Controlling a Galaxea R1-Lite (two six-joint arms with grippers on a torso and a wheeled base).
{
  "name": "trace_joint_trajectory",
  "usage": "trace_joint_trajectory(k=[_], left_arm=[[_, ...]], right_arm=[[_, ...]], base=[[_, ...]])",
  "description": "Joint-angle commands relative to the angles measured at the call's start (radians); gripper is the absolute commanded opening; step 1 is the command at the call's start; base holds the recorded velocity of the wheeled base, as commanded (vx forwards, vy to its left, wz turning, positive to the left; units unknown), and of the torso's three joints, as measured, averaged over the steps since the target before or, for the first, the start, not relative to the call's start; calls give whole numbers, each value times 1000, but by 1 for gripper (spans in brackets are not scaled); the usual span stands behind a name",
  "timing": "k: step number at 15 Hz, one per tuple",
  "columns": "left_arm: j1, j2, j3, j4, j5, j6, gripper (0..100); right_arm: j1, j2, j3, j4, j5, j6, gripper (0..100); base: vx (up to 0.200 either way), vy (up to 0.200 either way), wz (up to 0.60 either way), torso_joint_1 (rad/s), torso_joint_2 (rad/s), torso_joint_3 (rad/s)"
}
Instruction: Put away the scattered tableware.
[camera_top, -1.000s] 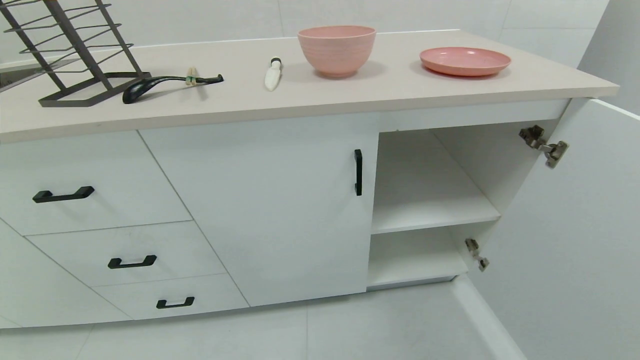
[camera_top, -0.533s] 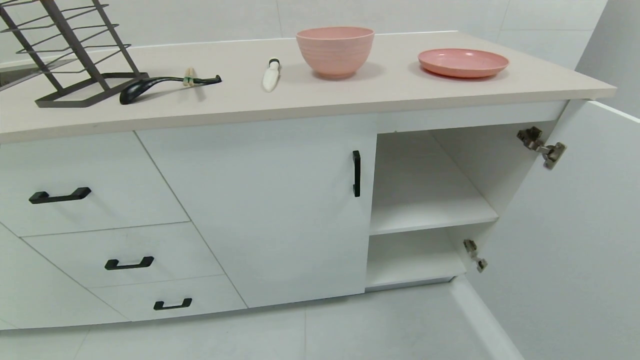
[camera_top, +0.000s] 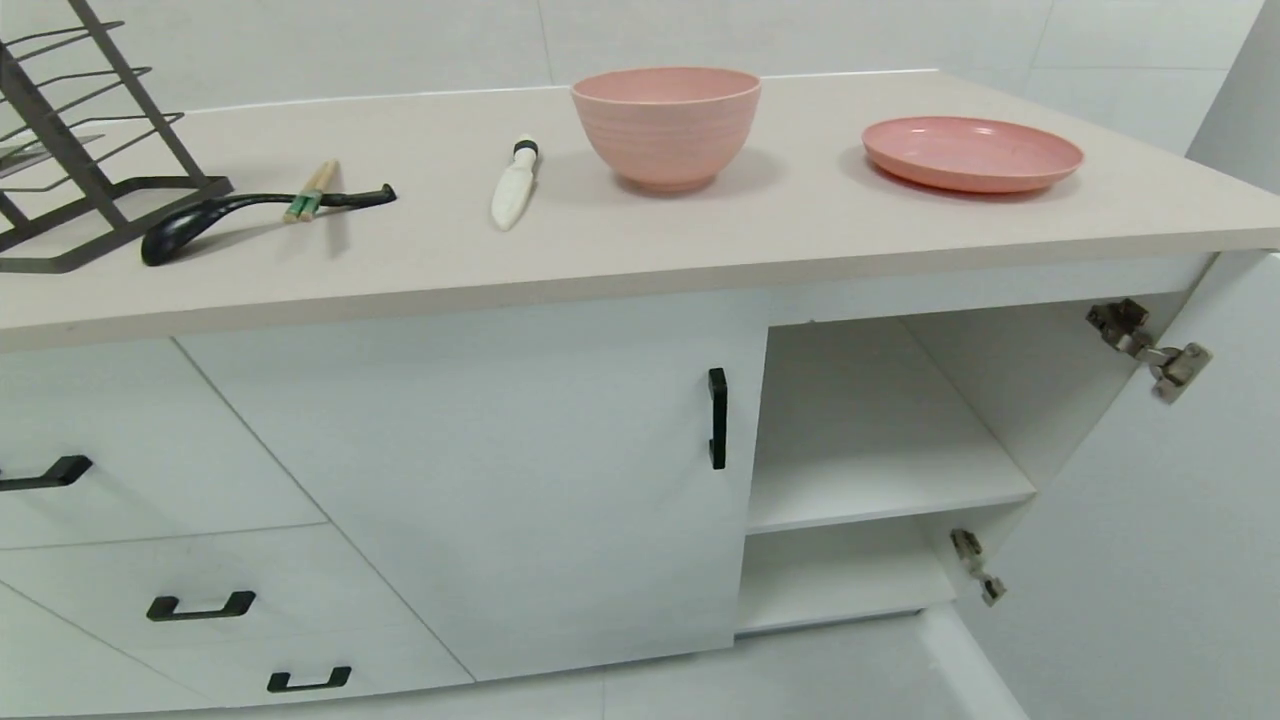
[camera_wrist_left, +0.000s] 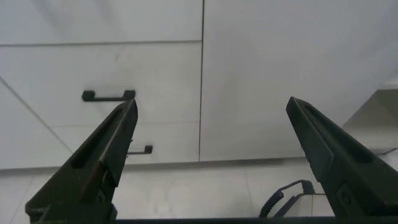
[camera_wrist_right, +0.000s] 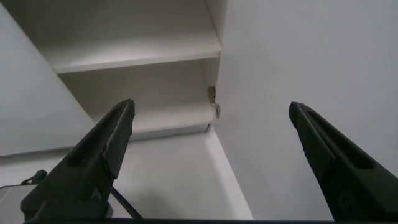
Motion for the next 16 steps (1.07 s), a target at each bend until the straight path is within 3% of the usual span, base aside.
trace_joint_trajectory(k=[1,8,13,16], left_arm=[[0,2,0,-1,0,-1,100],[0,2,0,-1,0,-1,100],[0,2,0,-1,0,-1,100],[0,2,0,-1,0,-1,100]], right_arm=[[-1,3,0,0,0,0,100],[-1,3,0,0,0,2,100],[1,3,0,1,0,0,100],[-1,3,0,0,0,2,100]], base=[[0,0,0,0,0,0],[0,0,0,10,-16,-5],[0,0,0,222,-127,-120],[0,0,0,211,-649,-230]])
